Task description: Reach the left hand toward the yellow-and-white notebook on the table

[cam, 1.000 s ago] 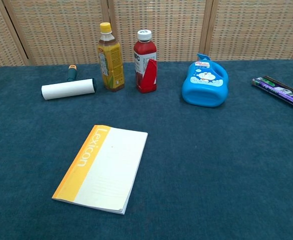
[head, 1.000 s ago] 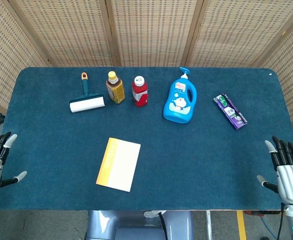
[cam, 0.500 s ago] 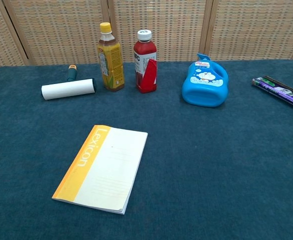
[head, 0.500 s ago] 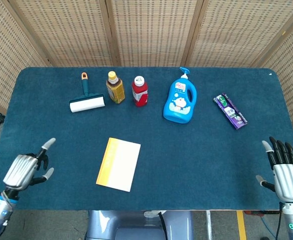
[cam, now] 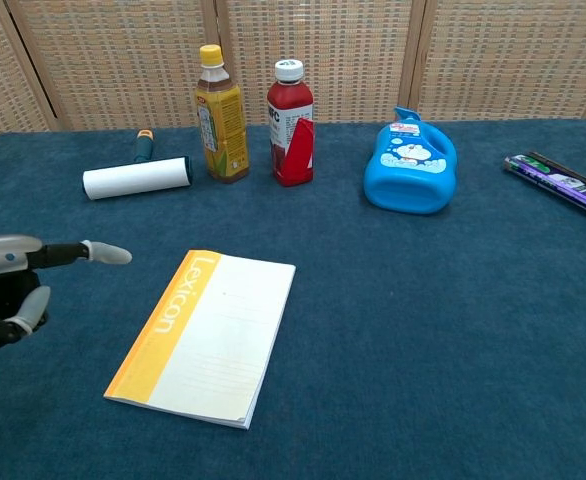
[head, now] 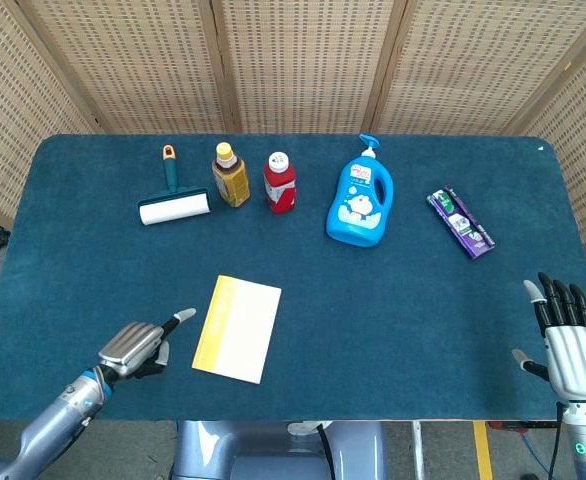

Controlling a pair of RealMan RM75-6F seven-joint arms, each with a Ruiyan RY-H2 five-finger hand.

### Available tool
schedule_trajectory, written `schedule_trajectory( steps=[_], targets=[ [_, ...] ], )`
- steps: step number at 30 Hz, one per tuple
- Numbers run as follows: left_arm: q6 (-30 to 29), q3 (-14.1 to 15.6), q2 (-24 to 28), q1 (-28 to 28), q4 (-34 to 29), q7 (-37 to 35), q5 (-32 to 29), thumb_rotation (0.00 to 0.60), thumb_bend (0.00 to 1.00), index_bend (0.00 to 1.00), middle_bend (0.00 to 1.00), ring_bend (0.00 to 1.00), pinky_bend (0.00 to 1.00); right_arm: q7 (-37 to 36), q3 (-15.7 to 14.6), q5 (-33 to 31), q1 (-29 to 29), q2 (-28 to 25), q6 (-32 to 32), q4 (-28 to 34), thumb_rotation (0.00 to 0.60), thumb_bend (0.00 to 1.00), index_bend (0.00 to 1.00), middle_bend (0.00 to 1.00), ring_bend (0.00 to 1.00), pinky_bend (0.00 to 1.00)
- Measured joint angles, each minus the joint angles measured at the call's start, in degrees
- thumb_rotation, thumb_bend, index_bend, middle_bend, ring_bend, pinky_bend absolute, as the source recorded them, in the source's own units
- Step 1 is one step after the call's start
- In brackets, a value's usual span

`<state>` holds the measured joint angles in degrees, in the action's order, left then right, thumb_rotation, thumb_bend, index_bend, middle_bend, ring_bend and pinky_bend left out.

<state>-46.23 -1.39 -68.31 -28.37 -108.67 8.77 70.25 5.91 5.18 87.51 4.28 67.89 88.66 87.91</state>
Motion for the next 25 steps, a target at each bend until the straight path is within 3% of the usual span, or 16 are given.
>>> schedule_trajectory(
  steps=[15,25],
  targets=[
    [5.3,0.69,-6.1,-11.3,0.5,9.36,-21.32,0.6,0.99,0.0,0.95,0.96,1.0,-0.89,0.1,-0.48,0.07,-0.28,-0.4,-0.17,0.6,0.0,0.0,0.0,0.0,0.0],
    [5.7,2.12,-7.78,-14.11,2.33,8.4,-24.27,0.6,0.99,0.0,0.95,0.96,1.0,-1.0,0.15,-0.65,0.06,-0.42,-0.42,-0.02,0.6,0.0,0.0,0.0,0.0,0.0]
  ],
)
